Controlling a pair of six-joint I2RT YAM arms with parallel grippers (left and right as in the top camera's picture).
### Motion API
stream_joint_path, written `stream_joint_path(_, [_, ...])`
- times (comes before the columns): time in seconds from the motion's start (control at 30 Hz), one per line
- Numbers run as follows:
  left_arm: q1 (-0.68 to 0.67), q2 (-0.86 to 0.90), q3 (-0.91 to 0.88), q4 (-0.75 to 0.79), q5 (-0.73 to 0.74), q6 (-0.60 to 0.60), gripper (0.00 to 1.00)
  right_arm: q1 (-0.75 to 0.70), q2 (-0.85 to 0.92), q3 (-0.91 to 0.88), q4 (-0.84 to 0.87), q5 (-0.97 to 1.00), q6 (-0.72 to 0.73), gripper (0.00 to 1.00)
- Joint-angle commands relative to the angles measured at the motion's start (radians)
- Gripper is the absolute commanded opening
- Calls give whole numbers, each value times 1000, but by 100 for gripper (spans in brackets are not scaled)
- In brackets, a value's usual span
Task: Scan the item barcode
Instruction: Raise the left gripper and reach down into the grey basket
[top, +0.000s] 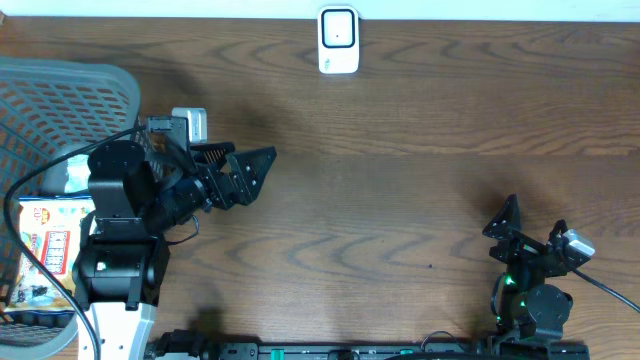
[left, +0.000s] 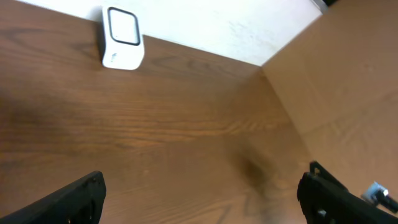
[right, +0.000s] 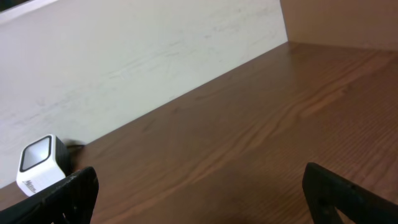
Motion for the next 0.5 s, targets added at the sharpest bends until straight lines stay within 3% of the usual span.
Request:
stream_joint_path(0.0, [-2, 0, 32, 2, -74, -39, 98, 7, -6, -1, -2, 11, 12, 99])
stream_joint_path(0.33, [-2, 54, 251, -39, -83, -43, 98, 7, -6, -1, -2, 11, 12, 99])
stream_joint_path(0.47, [-2, 116, 404, -163, -217, -42, 98, 7, -6, -1, -2, 11, 12, 99])
